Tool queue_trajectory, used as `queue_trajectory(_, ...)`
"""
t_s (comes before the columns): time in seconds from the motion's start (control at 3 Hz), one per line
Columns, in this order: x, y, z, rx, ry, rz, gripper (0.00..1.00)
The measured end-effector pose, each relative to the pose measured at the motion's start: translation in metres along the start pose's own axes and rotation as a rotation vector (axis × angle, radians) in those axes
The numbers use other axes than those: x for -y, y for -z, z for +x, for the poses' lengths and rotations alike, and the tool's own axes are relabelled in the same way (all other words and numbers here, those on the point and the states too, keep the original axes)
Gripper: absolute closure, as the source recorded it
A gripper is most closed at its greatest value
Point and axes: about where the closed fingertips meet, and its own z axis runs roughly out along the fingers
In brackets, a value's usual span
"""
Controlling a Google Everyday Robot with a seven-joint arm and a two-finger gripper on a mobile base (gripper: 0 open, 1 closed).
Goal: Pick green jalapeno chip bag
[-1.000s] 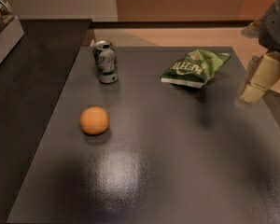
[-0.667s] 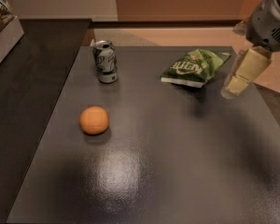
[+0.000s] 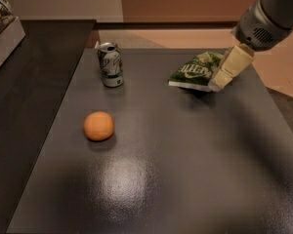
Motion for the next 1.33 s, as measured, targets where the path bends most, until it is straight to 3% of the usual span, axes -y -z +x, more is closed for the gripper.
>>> queue_trajectory(0.67, 0.026, -0.046, -0.011, -0.004, -0.105, 0.032, 0.0)
queue_trajectory(1.33, 0.054, -0.095, -0.001, -0.055, -0.199, 0.057, 0.0)
